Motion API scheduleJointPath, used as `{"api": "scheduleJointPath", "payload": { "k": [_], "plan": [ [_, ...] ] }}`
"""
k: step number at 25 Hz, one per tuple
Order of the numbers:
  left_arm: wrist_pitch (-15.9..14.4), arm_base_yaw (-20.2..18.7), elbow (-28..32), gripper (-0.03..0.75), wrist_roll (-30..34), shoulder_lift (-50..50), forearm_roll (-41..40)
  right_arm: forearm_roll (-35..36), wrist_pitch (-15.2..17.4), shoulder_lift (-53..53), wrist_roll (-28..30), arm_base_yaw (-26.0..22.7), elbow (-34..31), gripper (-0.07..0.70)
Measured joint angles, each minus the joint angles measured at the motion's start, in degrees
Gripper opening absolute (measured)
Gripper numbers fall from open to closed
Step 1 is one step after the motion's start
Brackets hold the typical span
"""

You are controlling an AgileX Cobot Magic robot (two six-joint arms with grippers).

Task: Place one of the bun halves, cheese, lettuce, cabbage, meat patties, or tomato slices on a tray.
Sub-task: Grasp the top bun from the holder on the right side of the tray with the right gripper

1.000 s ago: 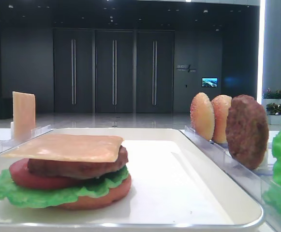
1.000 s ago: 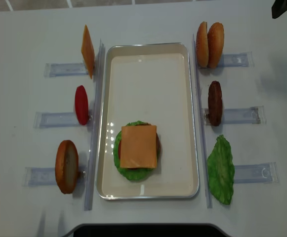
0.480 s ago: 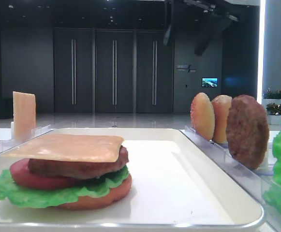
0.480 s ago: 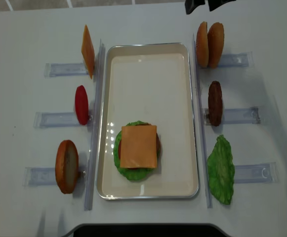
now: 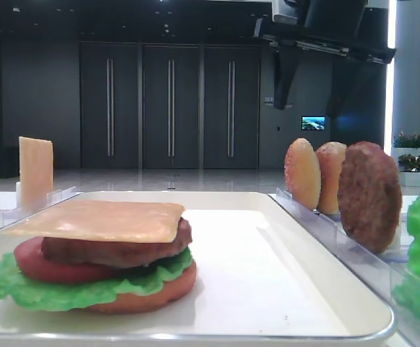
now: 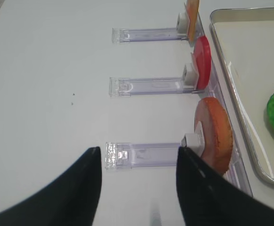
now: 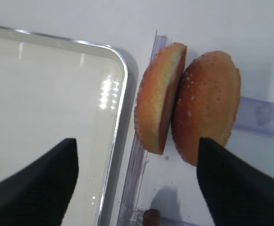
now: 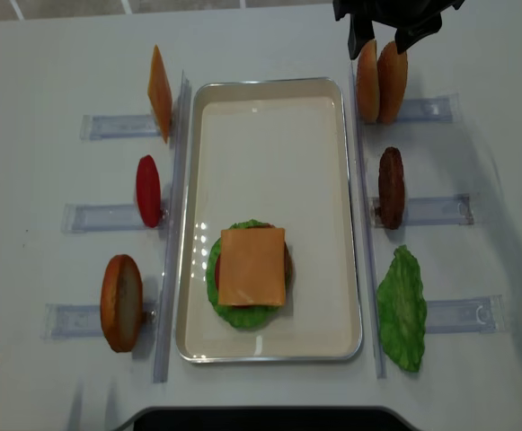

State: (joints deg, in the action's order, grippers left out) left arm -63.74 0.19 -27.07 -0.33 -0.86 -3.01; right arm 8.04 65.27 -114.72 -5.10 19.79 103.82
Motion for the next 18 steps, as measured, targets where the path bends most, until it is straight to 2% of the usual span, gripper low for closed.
{"api": "scheduleJointPath", "payload": {
  "k": [6, 18],
  "plan": [
    [0.0, 0.0, 0.0, 0.391, 0.0, 0.0, 0.0, 1.2, -2.25, -0.25, 0.43, -0.45, 0.0, 0.503],
    [0.0, 0.0, 0.0, 0.391, 0.0, 0.0, 0.0, 3.65, -4.32, -5.75, 1.92, -0.45, 0.07, 0.504]
  ]
}}
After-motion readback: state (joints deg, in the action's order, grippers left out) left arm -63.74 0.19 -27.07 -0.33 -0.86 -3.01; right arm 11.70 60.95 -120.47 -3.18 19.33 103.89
